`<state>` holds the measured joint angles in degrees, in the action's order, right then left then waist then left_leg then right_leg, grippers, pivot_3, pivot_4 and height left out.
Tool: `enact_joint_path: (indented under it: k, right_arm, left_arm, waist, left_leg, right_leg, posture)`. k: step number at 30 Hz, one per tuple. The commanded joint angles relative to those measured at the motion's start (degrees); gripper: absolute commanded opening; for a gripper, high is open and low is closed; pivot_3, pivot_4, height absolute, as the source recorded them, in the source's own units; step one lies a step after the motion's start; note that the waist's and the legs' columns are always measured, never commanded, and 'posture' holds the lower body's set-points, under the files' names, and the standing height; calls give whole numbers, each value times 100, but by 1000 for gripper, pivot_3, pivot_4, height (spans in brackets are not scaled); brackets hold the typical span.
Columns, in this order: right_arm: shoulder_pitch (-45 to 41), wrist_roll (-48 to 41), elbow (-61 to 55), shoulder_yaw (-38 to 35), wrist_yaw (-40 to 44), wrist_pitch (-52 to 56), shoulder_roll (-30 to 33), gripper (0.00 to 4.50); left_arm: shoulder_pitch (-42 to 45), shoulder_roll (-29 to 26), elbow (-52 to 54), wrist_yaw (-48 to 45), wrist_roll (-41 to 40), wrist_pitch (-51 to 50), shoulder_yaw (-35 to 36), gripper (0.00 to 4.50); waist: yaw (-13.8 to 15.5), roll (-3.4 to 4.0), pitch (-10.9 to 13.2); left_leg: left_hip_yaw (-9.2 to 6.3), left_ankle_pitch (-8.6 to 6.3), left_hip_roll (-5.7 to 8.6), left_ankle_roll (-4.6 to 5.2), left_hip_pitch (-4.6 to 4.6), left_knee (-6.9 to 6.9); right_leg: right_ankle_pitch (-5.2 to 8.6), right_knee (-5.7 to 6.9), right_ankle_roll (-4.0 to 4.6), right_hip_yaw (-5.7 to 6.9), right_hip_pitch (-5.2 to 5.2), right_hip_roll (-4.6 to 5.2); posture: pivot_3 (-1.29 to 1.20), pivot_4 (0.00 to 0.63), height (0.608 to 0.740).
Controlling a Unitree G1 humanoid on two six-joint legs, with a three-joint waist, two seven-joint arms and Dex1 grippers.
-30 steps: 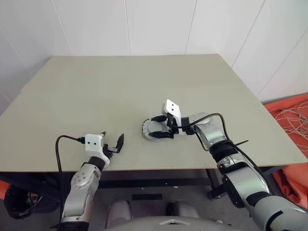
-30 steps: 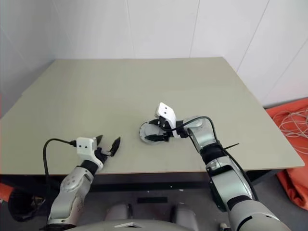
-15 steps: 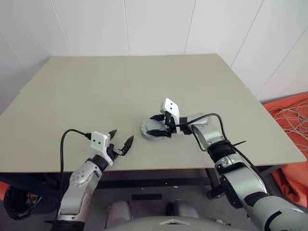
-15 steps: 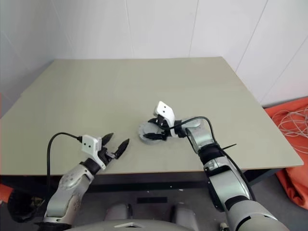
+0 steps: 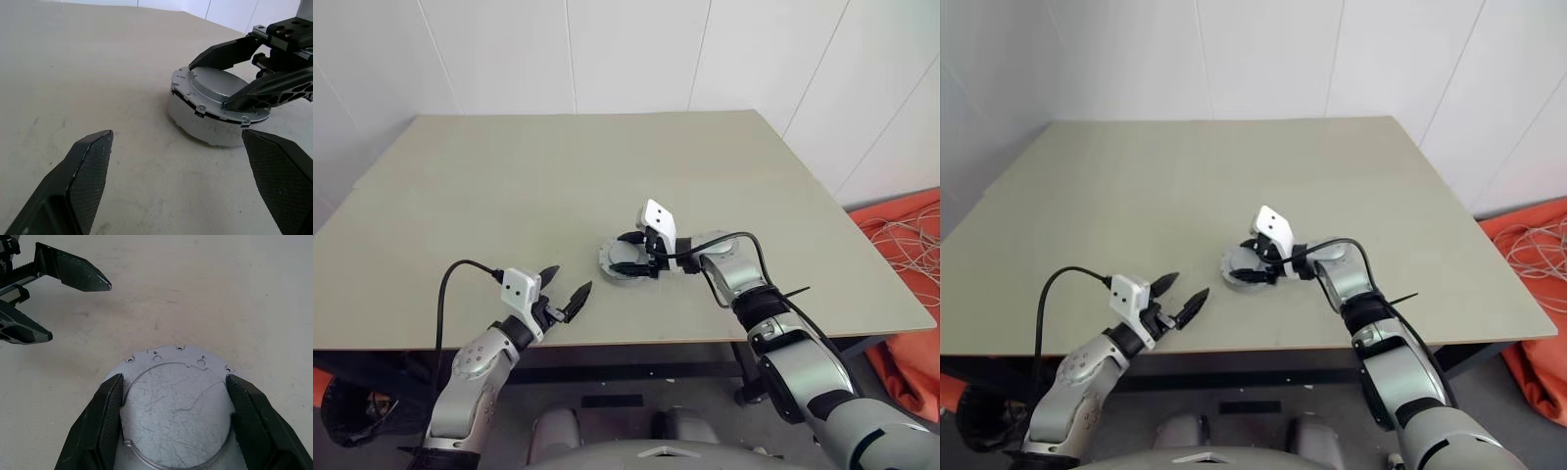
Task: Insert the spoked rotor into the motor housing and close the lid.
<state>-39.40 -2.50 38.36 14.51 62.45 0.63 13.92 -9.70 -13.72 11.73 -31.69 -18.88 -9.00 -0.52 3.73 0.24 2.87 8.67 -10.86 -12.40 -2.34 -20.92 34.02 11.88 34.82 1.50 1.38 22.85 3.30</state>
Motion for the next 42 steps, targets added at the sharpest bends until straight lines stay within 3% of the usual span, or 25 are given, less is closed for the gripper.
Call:
enact_joint_path:
  k: [1, 42]
  right_arm:
    - [-101, 126, 35, 53, -36, -49, 31, 3224]
    - [-280, 559, 338, 480, -95, 769, 370, 3224]
  left_arm:
    - [58, -52, 66, -98, -17, 147, -10, 4500]
    - [66, -21, 579, 8, -140, -366, -111, 4500]
  waist:
    - [-1, 0, 0]
    - [19, 3, 1]
  left_leg:
    - [0, 0, 0, 0, 0, 0]
    - [-10, 0, 19, 0, 31, -2]
  right_leg:
    - [0, 0, 0, 0, 0, 0]
    - [3, -12, -6, -1, -26, 11]
  posture:
    - [0, 0, 740]
    - [0, 0, 740]
